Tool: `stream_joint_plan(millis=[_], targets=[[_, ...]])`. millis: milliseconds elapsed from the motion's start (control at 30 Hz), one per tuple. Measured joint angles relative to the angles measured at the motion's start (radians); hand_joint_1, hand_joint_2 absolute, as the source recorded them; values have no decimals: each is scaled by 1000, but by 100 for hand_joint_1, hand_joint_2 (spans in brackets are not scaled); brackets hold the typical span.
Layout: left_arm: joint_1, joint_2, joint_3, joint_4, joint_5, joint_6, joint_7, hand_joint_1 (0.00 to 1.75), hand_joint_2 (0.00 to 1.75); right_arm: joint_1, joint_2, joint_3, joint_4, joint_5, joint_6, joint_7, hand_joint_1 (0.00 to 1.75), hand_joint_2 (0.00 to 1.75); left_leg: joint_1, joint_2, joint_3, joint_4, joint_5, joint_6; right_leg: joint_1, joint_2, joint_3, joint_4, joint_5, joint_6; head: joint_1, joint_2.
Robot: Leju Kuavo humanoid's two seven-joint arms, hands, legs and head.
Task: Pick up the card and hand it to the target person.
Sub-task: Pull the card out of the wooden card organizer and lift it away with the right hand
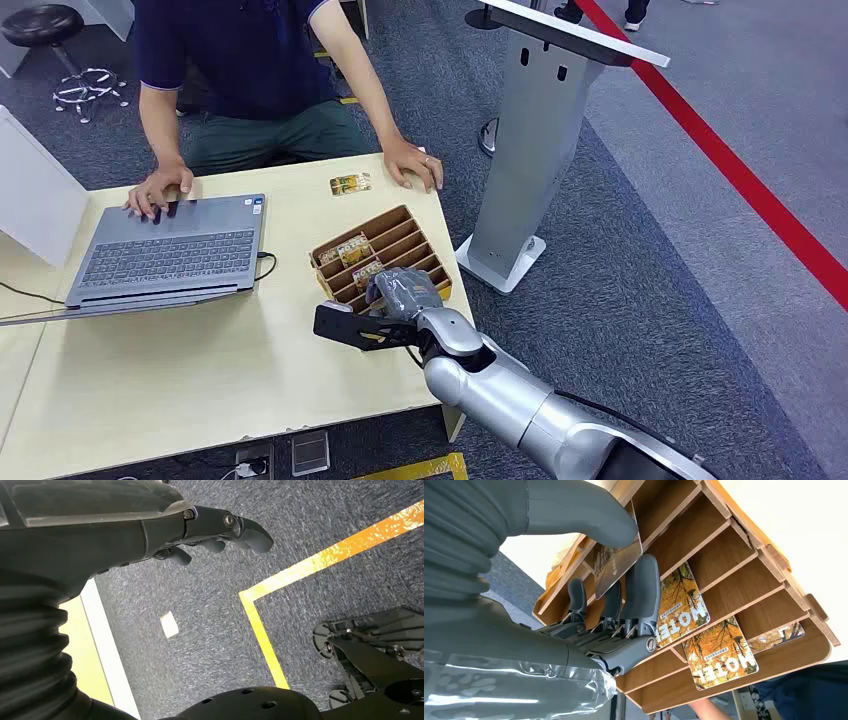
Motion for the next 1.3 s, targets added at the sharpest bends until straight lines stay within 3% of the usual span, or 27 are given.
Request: stream_joint_plan(millis=[200, 267, 400, 467, 1300], targets=[[-1, -1, 0, 0, -2, -3, 0, 0, 175, 0, -3, 0, 0, 0, 1, 0, 115, 175, 0, 0, 0, 0, 0, 0, 0, 0, 0, 0, 0, 0, 0, 0], [-1, -1, 0, 0, -3, -3, 0, 0, 175, 0, -5, 0, 0, 0, 1, 0, 127, 175, 0, 0, 0, 0, 0, 0, 0, 0, 0, 0, 0, 0, 0, 0], [-2, -1, 0, 0, -5, -4, 0, 0, 175, 0, -6, 0, -1, 1, 2, 0, 169, 175, 0, 0, 0, 0, 0, 0, 0, 0, 0, 0, 0, 0, 0, 0], [-2, -1, 0, 0, -6, -4, 0, 0, 175, -1, -6, 0, -1, 1, 2, -1, 175, 175, 0, 0, 0, 0, 0, 0, 0, 0, 0, 0, 0, 0, 0, 0], [-3, -1, 1, 0, -17, -1, -11, 0, 175, -10, -18, -2, -54, 1, -27, -10, 175, 175, 0, 0, 0, 0, 0, 0, 0, 0, 0, 0, 0, 0, 0, 0]])
